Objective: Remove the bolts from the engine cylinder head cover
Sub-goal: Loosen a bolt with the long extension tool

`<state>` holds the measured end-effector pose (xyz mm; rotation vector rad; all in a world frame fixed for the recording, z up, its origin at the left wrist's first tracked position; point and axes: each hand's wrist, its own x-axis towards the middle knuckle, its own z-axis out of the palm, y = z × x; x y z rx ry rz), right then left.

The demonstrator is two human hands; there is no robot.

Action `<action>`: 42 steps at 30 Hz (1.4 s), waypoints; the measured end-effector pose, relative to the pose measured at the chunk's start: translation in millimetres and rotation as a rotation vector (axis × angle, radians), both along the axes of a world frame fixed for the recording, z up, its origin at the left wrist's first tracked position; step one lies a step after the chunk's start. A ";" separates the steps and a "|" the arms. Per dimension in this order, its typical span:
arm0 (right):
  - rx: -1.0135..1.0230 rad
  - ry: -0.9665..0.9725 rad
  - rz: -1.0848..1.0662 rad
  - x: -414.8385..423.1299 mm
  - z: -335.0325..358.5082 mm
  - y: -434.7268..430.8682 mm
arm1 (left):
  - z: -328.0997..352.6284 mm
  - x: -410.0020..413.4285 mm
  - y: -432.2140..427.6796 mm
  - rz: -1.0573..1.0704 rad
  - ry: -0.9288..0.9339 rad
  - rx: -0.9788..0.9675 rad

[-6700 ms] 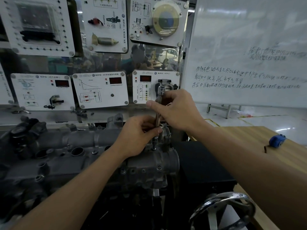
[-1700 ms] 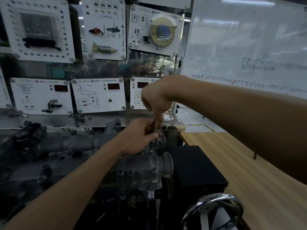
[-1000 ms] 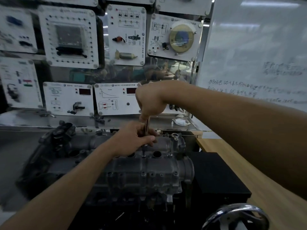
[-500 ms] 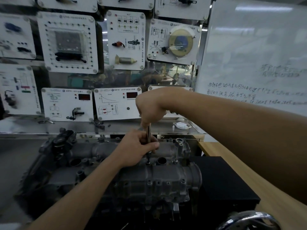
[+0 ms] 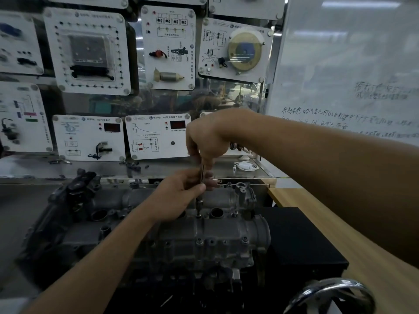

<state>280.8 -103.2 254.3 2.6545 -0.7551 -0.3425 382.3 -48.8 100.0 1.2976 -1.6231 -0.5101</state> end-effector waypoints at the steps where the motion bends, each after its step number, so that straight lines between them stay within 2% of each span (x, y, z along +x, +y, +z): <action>1: 0.019 -0.021 0.003 -0.6 -0.7 0.7 | 0.4 -0.7 -1.7 0.070 -0.003 -0.027; 5: -0.042 -0.019 -0.045 2.0 -2.2 2.7 | -0.7 -12.2 -6.5 0.429 -0.181 -0.203; 7: -0.111 0.032 -0.045 3.2 0.2 4.6 | -0.1 -17.5 -8.5 0.472 -0.200 -0.219; 10: -0.079 0.076 -0.035 3.3 3.3 1.9 | 5.8 -8.6 -4.5 0.209 -0.042 -0.054; 12: -0.058 0.049 -0.025 3.2 1.8 0.9 | 11.1 1.3 0.1 0.062 -0.064 -0.016; 14: -0.027 0.030 -0.041 4.9 2.0 0.4 | 14.3 0.5 1.0 0.163 -0.174 -0.086; 16: -0.016 0.063 -0.084 6.8 4.1 2.0 | 15.4 -7.5 -3.9 0.382 -0.285 -0.200; 18: -0.047 0.096 -0.086 8.6 4.5 0.8 | 15.1 -11.7 -6.7 0.444 -0.256 -0.227; 21: -0.058 0.055 -0.024 8.7 2.2 -2.0 | 18.0 -3.8 -2.6 0.154 -0.115 -0.042; 23: -0.066 0.038 -0.023 7.9 2.3 -2.3 | 19.3 3.4 -0.1 0.015 -0.105 0.011; 28: -0.058 0.089 -0.095 7.7 8.5 -3.1 | 18.6 -6.6 -8.9 0.408 -0.332 -0.196; 30: -0.065 0.089 -0.062 8.2 8.2 -4.6 | 16.5 -4.2 -7.6 0.365 -0.232 -0.196; 32: -0.037 0.055 -0.029 8.1 7.2 -7.4 | 17.9 2.6 -3.4 0.151 -0.132 -0.080; 34: -0.018 0.043 -0.016 9.1 5.8 -7.4 | 16.7 6.5 1.2 0.051 -0.111 -0.016; 38: -0.004 0.092 -0.062 10.5 6.7 -7.6 | 18.4 12.0 6.5 0.122 -0.170 0.013; 42: 0.005 0.105 -0.079 4.9 8.2 -13.1 | 17.1 23.3 13.7 0.191 -0.023 0.010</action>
